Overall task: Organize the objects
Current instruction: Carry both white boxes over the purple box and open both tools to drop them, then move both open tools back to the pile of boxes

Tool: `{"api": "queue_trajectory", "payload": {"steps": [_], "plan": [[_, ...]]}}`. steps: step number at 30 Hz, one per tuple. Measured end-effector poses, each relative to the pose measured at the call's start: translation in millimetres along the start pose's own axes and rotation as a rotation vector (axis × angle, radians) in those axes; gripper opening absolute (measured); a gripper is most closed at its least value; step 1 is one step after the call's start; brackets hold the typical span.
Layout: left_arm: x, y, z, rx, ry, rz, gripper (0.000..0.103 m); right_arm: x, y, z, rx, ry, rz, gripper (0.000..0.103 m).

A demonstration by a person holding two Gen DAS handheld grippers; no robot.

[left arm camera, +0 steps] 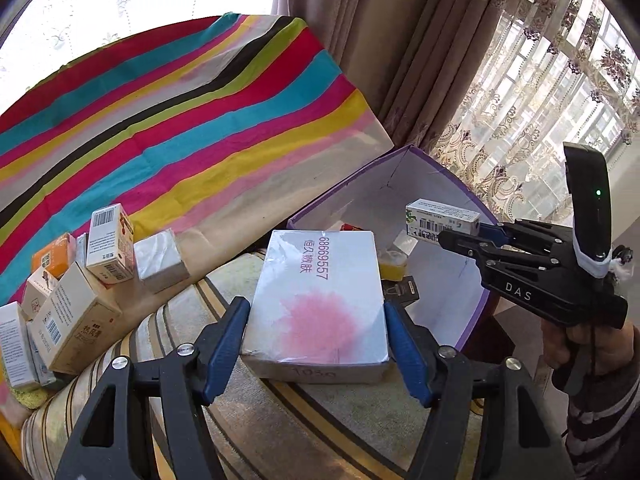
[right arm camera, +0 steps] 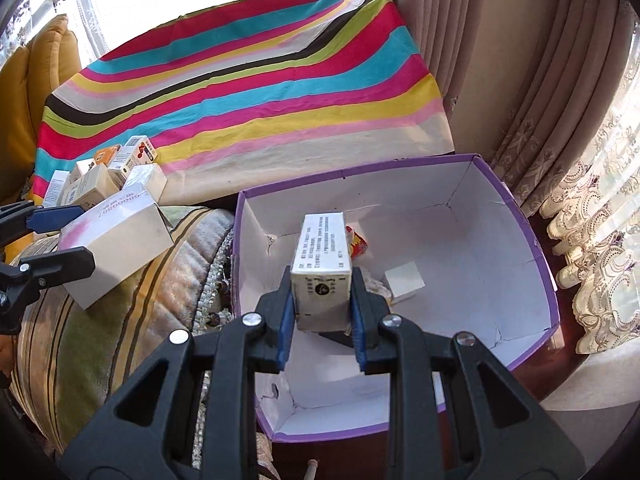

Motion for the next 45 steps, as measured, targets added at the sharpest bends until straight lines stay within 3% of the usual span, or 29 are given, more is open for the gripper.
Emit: {"api": "queue_trajectory", "payload": {"steps": [7, 9, 11, 15, 22, 31, 45], "plan": [[8, 28, 39, 0.033, 0.068, -0.073, 0.067, 12, 1, 26, 0.056, 0.047, -0.014, 0.028], [12, 35, 46, 0.056, 0.07, -0.108, 0.071, 15, 1, 31, 0.074, 0.053, -0.023, 0.028], [15, 38, 51, 0.059, 0.086, -0.119, 0.083, 17, 2, 35, 0.078, 0.065, -0.027, 0.029], [14, 34, 52, 0.068, 0.084, -0.101, 0.084, 17, 1, 41, 0.091, 0.079, -0.025, 0.052], [12, 22, 49, 0.087, 0.074, -0.067, 0.084, 10, -1, 36, 0.091, 0.058, -0.014, 0.065], [5, 1, 17, 0.088, -0.003, -0.002, 0.084, 2, -5, 26, 0.097, 0.027, -0.009, 0.073], [5, -34, -51, 0.063, -0.153, 0.084, 0.084, -9, -9, 3, 0.091, -0.022, -0.002, 0.074]]}}
Point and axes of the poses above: each gripper's, at about its wrist camera, not at the fingertips, and y roughly the way its jaws point, z to its right, x to its underside, the point moved 8 cm from there along y, roughly the way its jaws point, and after that the axes turned 14 degrees about -y, right-handed, at the moved point
